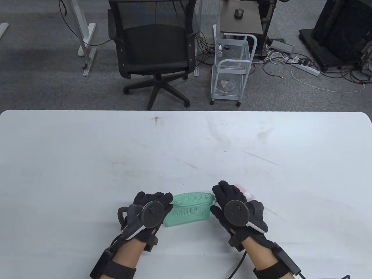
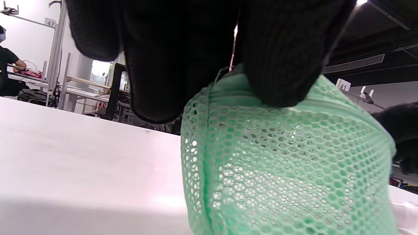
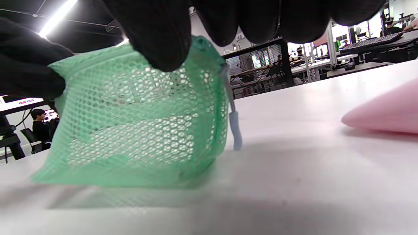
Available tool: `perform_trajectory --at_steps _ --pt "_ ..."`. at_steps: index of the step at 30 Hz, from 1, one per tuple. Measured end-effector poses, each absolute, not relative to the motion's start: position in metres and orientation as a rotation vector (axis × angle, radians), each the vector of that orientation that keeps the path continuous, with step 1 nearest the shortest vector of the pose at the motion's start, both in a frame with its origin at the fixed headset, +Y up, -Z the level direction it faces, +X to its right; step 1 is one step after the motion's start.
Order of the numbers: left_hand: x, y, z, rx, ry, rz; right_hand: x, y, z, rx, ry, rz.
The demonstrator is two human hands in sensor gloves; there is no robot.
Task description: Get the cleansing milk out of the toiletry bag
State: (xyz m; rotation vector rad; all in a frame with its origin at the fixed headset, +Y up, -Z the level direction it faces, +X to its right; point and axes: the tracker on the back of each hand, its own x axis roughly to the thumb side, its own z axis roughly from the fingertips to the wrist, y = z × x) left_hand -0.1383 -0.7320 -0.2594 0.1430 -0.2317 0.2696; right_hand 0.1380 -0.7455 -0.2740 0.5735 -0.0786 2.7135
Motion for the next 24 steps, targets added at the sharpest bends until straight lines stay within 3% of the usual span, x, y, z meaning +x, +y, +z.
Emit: perform_trajectory --at_steps 14,24 --pt "-0.128 -0.732 -0.256 0.135 -0.271 0.262 0.133 -0.749 -0.275 0.628 -0.033 2.738" --pt "-0.133 -0.732 -0.258 0.114 -0.238 0.290 0.149 -0.739 -0.277 0.530 -0.053 2.614"
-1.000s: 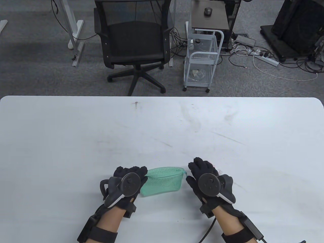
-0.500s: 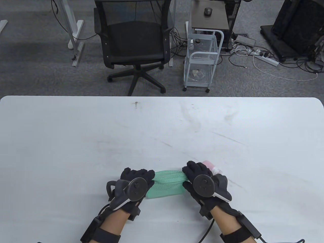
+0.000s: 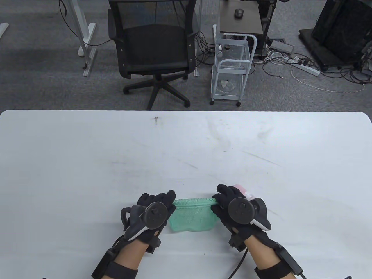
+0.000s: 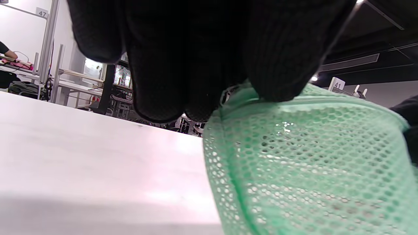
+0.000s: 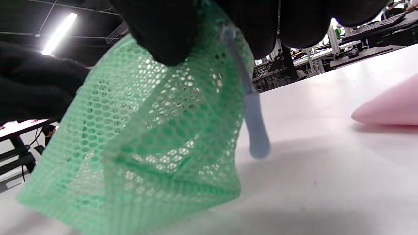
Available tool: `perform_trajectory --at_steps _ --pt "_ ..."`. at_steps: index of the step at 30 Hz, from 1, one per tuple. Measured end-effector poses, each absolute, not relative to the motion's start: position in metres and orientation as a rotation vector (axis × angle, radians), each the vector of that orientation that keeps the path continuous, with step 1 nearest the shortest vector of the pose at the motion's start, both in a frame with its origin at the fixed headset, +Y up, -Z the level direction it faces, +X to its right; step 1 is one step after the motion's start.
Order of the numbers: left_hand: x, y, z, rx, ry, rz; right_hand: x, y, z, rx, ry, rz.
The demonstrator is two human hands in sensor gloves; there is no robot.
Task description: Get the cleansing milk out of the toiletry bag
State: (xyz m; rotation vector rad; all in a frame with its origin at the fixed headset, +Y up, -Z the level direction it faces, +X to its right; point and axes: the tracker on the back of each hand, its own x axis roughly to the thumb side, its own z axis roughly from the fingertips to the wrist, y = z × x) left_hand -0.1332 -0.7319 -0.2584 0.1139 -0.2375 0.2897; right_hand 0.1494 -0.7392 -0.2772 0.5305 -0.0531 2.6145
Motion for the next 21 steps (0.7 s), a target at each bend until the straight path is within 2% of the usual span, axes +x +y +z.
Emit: perform_trajectory --at_steps 13,21 --pt "-0.133 -0.745 -0.268 -0.037 -0.208 0.260 0.147 -0.749 -0.289 0.381 -0.063 2.701" --pt "-0.131 -0.750 -0.270 -0.074 -0.205 0.246 0.143 -0.747 -0.293 0.319 -0.166 2.728"
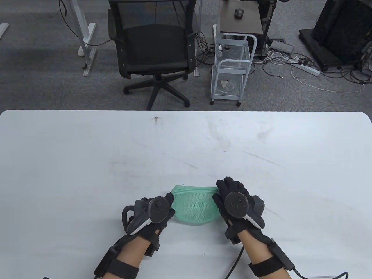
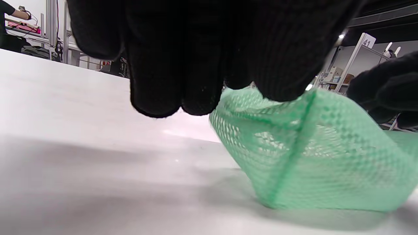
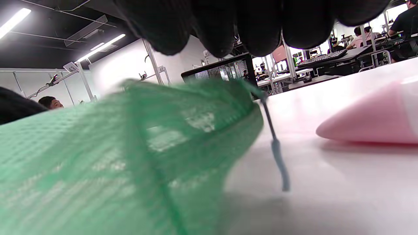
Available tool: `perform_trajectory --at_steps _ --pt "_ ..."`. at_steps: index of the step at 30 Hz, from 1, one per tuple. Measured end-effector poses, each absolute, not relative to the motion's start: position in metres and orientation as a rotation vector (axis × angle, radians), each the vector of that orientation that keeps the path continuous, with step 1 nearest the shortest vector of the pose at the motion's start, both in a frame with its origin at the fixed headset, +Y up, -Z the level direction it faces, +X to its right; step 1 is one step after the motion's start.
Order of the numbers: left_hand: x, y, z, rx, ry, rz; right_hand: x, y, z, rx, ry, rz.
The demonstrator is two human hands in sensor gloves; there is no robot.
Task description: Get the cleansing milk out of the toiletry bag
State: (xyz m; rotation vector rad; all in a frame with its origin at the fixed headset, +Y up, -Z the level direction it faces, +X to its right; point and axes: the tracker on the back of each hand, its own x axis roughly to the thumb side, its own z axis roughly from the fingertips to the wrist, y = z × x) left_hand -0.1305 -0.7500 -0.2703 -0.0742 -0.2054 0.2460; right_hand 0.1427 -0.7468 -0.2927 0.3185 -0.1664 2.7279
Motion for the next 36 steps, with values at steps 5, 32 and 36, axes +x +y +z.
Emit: perform_trajectory --at_steps 5,32,36 --pt "-0.129 -0.751 -0.271 -0.081 -0.205 0.242 0.145 -0.746 -0.291 0.331 -0.168 2.735" --pt "-0.141 -0.699 -0.236 0.195 -0.224 0.329 0.154 -0.714 -0.261 0.420 -0.251 2.732" --pt "-0.141 -0.699 -0.236 0.190 -0.222 0.322 0.150 -0.712 -0.258 0.444 -0.253 2.764"
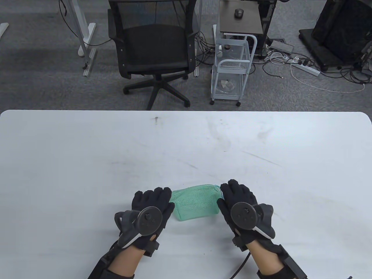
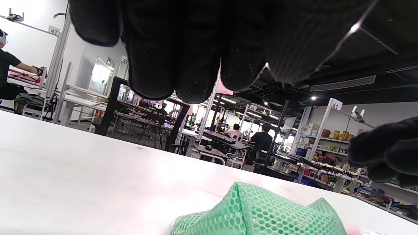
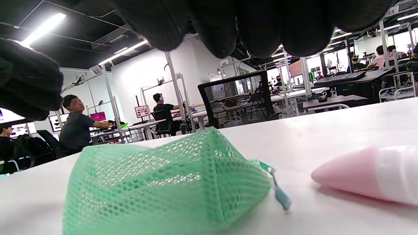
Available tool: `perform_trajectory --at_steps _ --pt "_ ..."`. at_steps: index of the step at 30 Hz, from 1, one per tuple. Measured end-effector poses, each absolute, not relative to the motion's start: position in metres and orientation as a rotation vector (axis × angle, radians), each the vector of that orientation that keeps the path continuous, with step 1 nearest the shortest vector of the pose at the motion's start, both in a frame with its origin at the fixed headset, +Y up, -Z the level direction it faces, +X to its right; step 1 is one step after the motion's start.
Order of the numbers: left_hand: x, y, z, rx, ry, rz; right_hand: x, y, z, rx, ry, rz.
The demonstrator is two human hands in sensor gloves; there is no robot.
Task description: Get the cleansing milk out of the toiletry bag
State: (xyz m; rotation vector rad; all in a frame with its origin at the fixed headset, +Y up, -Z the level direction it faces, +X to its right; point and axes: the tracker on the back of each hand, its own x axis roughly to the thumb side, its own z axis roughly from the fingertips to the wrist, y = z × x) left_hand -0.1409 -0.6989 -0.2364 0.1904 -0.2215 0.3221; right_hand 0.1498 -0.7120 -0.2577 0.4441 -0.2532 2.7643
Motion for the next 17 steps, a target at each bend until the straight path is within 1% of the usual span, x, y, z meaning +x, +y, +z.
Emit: perform_trajectory --at_steps 17 --pt "-0.1418 -0.6991 -0.2369 0.177 -0.216 0.335 0.1449 -0.7154 -0.2576 0.448 -0.166 2.803"
